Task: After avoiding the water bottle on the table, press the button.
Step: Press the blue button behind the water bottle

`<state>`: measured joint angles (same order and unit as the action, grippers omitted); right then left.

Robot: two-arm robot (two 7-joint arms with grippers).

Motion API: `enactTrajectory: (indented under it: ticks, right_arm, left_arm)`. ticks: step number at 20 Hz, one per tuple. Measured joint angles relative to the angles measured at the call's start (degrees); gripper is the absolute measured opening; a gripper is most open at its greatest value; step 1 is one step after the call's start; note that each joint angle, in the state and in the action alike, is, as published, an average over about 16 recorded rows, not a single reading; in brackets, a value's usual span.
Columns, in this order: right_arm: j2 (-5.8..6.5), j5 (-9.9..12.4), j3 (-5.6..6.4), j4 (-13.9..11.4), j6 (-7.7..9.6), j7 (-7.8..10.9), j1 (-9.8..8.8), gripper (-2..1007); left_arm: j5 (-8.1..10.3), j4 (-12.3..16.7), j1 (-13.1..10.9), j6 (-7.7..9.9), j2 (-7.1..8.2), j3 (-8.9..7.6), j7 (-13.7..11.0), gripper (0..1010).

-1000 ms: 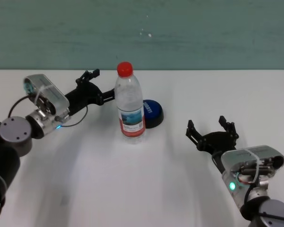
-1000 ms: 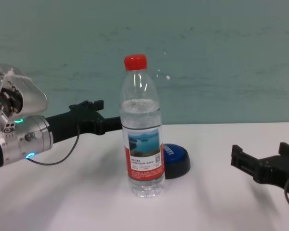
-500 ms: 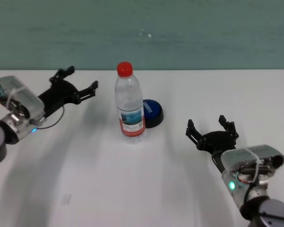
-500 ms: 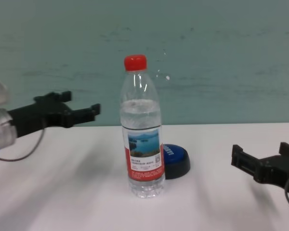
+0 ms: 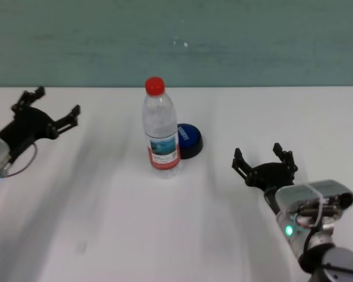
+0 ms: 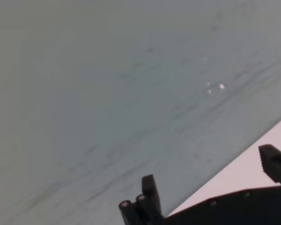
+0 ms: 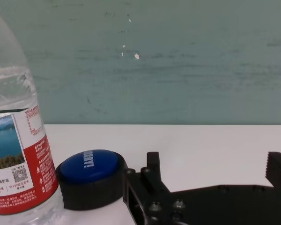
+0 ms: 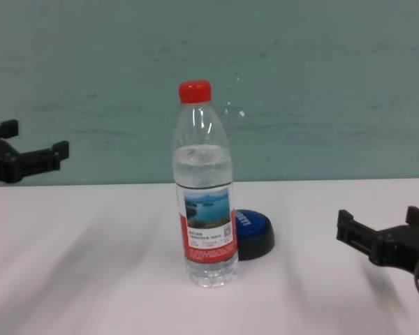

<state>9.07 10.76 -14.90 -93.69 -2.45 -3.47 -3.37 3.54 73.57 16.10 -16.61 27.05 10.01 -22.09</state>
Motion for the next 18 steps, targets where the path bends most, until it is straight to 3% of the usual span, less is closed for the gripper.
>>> enactTrajectory:
  ticks: [5,10,14,18]
  right_arm:
    - [0.01,0.0,0.0,0.0,0.0,0.0,0.0,1004]
    - [0.01,0.0,0.0,0.0,0.0,0.0,0.0,1004]
    - [0.01,0.0,0.0,0.0,0.0,-0.01,0.0,1004]
    - [0.0,0.0,0.0,0.0,0.0,0.0,0.0,1004]
  left_arm:
    - [-0.45,11.2,-8.8,3.29,1.24,-3.2,3.3,1000]
    - [-1.12,19.9,-16.3,5.02,0.4,-5.15,5.9,1000]
    - [-1.96,23.9,-20.2,5.25,-1.41,-5.36,7.4,1000]
    - [-2.9,25.2,-21.9,4.73,-3.69,-4.44,8.1,1000]
